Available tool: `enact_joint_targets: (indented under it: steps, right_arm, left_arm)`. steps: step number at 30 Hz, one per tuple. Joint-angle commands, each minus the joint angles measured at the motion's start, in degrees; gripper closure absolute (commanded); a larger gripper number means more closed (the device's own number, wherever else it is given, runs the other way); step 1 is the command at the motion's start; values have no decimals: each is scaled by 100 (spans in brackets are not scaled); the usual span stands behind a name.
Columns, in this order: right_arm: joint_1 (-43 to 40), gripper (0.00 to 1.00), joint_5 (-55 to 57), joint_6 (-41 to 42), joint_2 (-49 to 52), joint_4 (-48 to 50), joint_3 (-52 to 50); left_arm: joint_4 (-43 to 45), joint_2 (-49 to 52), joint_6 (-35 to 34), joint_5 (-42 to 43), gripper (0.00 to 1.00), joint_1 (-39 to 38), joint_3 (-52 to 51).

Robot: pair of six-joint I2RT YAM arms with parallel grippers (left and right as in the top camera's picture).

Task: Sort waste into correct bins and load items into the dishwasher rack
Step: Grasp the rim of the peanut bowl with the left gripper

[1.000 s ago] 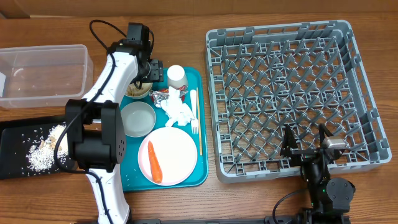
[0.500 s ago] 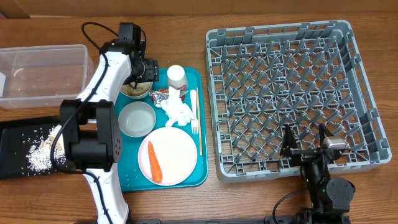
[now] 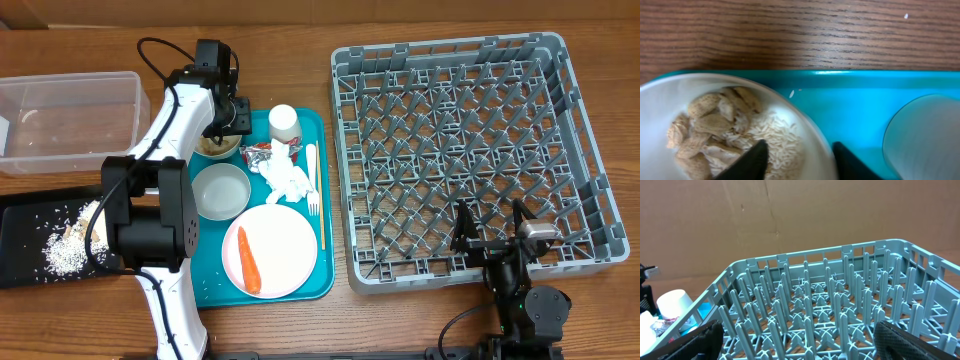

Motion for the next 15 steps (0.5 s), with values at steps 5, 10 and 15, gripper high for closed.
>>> enact_joint_targets:
  steps: [5,10,15]
  right_arm:
    - [-22,0,44,-20,-61,31,-61]
    - [-22,0,44,-20,-63,31,-61]
    - [-22,0,44,-20,-61,31,-61]
  left_arm:
    - [0,92,70,-103,82,-42,-15]
    - [-35,92,68,-103,96,-39,-9]
    - [-341,72,70,-118,96,-39,186]
